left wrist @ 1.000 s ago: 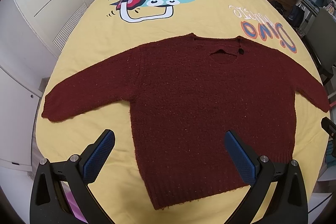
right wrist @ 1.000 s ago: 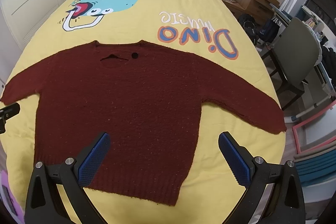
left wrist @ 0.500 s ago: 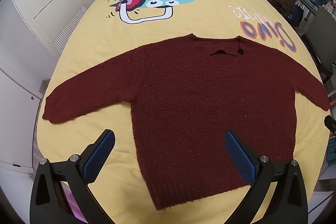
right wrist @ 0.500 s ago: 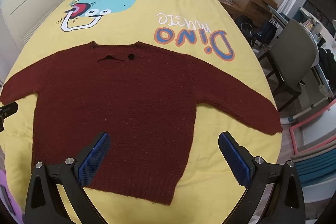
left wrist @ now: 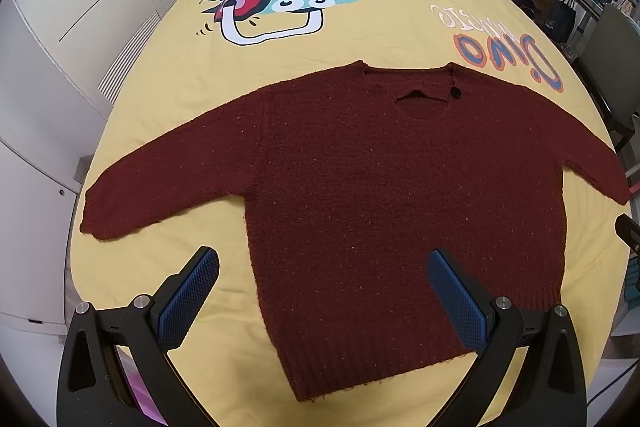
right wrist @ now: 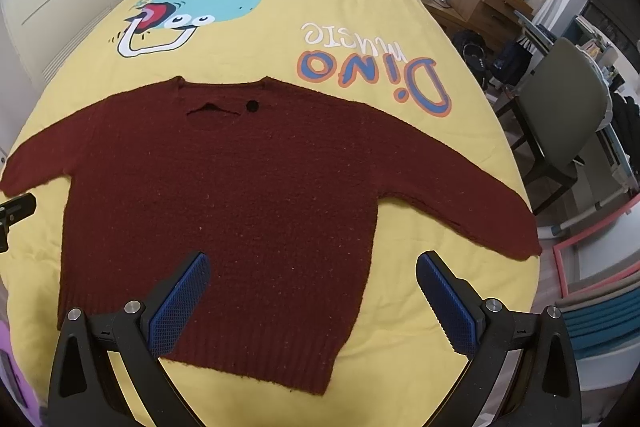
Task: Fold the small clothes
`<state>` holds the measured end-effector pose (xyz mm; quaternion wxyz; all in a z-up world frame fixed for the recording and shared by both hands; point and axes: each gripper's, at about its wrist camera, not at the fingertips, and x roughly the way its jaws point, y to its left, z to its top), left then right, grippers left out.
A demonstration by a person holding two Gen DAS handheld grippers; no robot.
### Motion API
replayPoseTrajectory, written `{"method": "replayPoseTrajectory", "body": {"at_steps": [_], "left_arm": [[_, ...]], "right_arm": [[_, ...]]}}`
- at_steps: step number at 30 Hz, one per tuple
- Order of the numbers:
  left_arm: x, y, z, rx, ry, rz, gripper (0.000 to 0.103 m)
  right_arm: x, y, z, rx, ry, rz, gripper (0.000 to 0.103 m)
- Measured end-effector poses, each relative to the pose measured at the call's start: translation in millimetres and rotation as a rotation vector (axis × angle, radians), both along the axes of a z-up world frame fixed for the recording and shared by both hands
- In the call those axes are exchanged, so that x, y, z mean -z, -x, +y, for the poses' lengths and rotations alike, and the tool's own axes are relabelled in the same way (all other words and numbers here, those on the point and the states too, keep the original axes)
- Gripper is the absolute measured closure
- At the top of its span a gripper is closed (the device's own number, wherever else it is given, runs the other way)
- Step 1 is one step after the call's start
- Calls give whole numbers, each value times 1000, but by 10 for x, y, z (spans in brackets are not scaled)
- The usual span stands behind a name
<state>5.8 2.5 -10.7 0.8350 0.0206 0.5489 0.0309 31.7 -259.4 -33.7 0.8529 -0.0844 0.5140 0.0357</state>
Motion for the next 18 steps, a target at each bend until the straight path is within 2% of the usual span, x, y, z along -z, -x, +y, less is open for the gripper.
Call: {"method": "replayPoseTrajectory", "body": {"at_steps": [6, 11, 18], "left_arm": [[11, -27, -10, 10, 2, 1, 1], [47, -98, 17, 10, 2, -3, 1], [192, -257, 97, 11, 2, 9, 1]], "right_arm": [[52, -56, -11, 4, -8, 7, 0], [170, -174, -212, 41, -49, 8, 0], [432, -448, -1023, 193, -135, -24, 0]]}}
